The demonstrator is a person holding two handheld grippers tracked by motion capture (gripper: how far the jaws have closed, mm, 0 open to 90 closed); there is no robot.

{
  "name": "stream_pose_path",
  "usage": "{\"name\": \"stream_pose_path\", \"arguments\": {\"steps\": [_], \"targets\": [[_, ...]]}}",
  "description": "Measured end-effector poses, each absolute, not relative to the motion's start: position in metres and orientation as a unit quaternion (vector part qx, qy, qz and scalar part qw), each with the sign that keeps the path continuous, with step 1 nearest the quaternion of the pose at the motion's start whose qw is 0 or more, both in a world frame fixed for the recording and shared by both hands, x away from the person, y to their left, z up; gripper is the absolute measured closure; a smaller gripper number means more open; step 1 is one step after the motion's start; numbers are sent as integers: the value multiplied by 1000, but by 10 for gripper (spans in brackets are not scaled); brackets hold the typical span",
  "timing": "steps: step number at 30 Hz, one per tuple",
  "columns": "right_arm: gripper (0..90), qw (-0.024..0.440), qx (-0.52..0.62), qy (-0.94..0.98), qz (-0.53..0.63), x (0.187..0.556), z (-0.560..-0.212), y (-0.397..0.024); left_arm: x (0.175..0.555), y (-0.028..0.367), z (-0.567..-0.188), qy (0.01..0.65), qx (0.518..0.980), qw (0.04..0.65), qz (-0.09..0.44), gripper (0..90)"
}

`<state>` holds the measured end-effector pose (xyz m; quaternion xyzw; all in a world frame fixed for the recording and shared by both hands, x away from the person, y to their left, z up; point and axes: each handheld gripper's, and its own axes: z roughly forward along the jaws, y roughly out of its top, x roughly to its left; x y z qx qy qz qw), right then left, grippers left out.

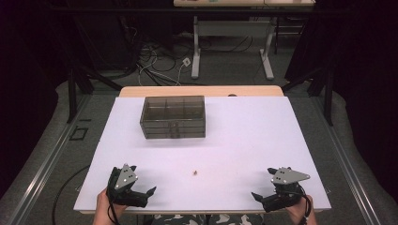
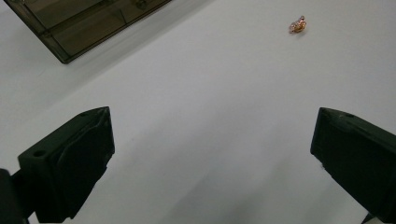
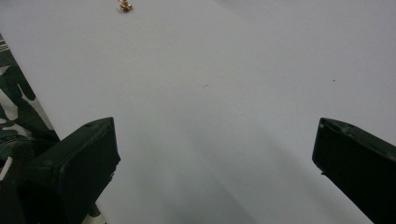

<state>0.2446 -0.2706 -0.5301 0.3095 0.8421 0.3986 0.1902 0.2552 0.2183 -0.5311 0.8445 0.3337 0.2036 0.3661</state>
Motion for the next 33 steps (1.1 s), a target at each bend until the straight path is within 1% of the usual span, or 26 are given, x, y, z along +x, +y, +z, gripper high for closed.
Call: {"name": "stream_pose_path", "arguments": {"steps": [10,33], "targets": [[0,190,314,841,398,245,-530,-270,259,211,-528,339,848,351,207,0],[0,185,315,842,397,246,-531,-270,278,195,-523,359,857,318,192,1]]}}
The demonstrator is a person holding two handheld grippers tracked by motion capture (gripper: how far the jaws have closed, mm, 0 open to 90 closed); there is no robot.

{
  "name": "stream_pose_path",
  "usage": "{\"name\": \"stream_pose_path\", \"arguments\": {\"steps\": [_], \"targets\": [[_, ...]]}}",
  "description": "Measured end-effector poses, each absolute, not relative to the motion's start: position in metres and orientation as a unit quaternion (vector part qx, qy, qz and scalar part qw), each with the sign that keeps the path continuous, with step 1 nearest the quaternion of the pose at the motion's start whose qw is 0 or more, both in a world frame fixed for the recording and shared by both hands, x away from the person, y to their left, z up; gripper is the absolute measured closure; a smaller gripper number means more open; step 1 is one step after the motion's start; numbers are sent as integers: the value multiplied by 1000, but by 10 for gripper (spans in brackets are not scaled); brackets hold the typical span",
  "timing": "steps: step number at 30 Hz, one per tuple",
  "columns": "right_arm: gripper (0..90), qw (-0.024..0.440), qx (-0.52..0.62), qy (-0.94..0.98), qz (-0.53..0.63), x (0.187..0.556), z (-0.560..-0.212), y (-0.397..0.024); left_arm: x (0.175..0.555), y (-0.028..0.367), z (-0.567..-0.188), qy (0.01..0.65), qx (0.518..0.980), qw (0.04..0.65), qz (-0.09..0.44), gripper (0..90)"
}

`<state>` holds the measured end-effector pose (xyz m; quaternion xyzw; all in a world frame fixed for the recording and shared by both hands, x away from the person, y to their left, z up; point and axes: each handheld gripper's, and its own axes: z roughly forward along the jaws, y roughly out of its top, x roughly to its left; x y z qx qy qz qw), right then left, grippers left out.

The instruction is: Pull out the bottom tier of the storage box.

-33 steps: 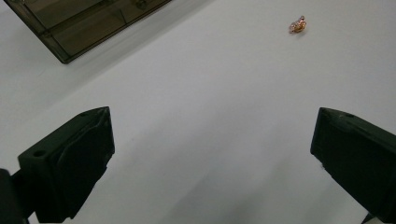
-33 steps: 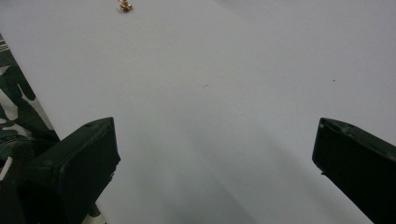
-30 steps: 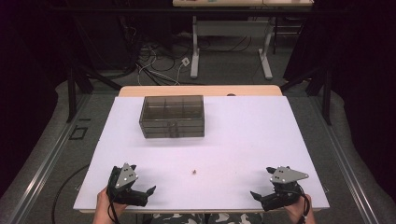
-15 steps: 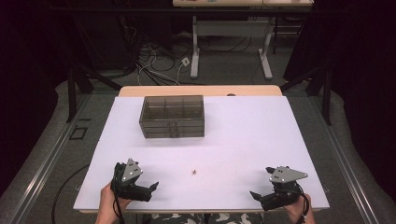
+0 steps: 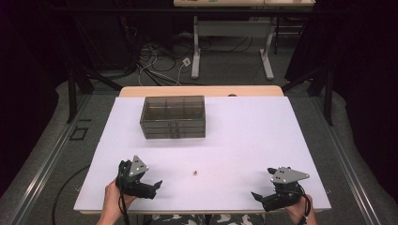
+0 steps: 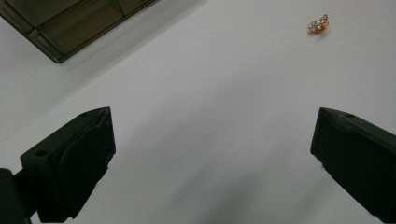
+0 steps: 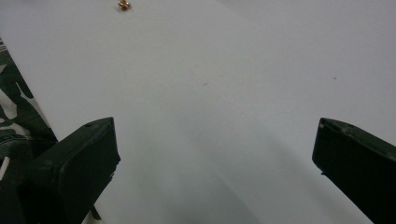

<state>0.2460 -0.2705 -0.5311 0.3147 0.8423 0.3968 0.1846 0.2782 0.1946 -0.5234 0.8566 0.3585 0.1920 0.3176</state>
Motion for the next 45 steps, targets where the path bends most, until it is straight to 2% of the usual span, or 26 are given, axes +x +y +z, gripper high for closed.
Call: {"name": "stream_pose_path", "arguments": {"steps": [26,45], "targets": [[0,186,317,842,394,247,-533,-269,313,180,-520,404,852,279,182,0],[0,188,317,843,391,247,-533,-270,333,169,-519,417,844,277,192,0]]}}
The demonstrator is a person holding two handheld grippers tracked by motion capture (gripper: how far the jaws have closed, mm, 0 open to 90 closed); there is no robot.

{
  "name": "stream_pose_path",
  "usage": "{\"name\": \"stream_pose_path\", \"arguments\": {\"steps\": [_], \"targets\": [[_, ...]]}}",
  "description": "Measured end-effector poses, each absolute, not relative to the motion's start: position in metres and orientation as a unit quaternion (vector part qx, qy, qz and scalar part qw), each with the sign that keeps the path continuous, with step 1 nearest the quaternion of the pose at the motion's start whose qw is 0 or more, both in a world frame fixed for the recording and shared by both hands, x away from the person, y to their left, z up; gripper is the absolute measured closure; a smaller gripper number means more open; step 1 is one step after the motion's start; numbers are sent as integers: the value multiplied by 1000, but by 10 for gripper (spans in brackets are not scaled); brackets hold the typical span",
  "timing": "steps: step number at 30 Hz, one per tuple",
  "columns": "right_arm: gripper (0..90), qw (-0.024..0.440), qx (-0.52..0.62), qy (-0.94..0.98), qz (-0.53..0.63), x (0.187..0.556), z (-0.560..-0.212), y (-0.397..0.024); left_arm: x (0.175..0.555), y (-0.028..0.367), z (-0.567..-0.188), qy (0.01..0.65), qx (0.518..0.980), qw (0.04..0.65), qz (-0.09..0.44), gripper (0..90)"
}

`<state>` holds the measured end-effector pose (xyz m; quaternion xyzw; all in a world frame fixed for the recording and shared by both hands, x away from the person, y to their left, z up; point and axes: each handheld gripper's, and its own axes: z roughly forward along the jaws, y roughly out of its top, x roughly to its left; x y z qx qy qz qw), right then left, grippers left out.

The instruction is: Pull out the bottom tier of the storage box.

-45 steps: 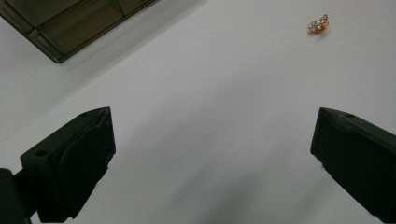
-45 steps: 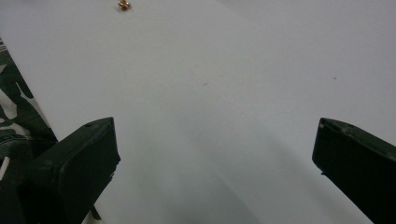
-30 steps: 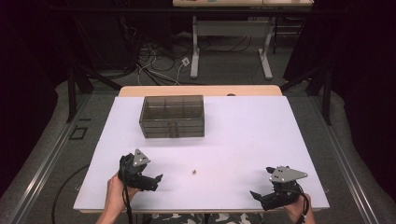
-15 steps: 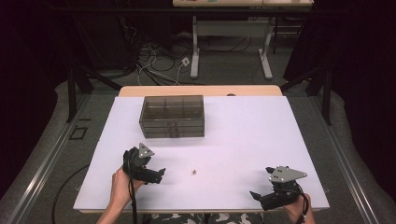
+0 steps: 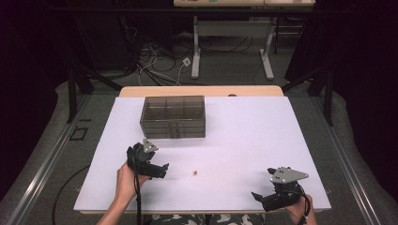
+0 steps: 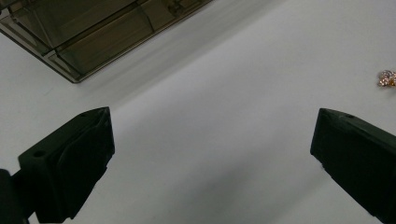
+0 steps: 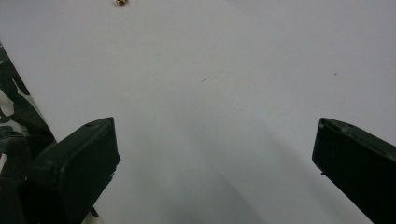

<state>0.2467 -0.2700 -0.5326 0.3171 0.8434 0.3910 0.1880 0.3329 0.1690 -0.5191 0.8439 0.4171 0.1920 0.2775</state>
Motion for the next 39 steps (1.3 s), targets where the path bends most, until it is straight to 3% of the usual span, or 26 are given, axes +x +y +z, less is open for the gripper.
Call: {"name": "stream_pose_path", "arguments": {"steps": [39], "targets": [[0,183,320,846,386,247,-533,-271,384,148,-528,468,824,264,181,0]]}}
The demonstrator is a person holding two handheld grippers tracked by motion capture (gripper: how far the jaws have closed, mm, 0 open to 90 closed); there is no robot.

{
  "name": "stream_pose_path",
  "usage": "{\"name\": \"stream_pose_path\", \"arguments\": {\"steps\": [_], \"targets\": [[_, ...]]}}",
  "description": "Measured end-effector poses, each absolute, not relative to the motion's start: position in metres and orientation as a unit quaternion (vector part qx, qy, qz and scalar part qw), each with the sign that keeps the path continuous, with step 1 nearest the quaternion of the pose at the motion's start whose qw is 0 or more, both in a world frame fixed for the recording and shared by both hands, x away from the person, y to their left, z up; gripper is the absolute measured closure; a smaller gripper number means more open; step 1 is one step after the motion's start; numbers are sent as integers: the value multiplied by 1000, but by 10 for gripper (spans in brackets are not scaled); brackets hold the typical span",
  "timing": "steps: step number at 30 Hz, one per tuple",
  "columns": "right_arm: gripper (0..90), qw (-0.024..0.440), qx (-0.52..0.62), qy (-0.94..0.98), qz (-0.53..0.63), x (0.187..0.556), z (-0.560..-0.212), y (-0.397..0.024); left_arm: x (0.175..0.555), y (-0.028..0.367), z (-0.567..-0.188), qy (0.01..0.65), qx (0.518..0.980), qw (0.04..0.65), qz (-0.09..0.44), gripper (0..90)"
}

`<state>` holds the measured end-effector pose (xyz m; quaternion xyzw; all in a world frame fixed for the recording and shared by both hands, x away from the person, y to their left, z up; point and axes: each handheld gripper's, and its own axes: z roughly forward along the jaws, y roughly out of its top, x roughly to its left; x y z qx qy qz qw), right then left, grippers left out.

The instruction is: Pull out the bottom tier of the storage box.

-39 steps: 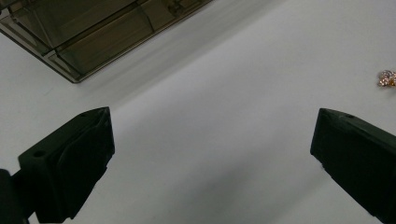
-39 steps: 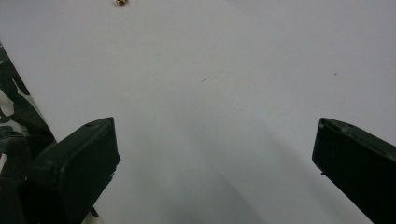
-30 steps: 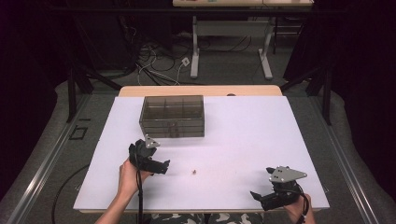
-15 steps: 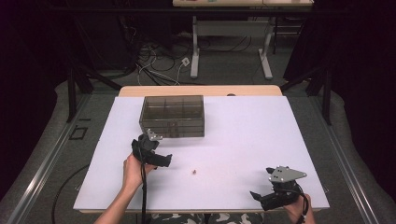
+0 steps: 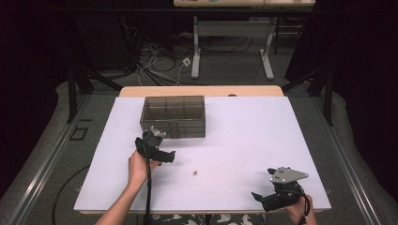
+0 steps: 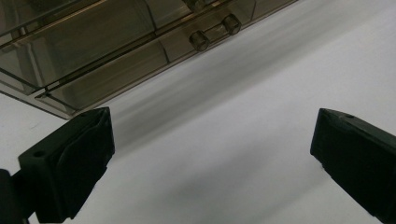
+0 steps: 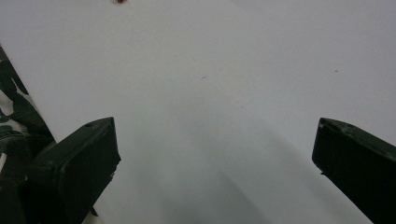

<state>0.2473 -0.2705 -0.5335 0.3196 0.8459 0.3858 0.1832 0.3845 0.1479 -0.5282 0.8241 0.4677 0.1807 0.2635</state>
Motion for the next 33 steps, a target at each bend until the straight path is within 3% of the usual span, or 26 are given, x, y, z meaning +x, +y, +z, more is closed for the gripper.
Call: {"name": "stream_pose_path", "arguments": {"steps": [18,33], "targets": [[0,185,319,845,387,247,-534,-271,402,133,-529,494,813,256,173,50],[0,183,319,845,388,247,-534,-271,410,121,-534,517,795,264,178,196]]}}
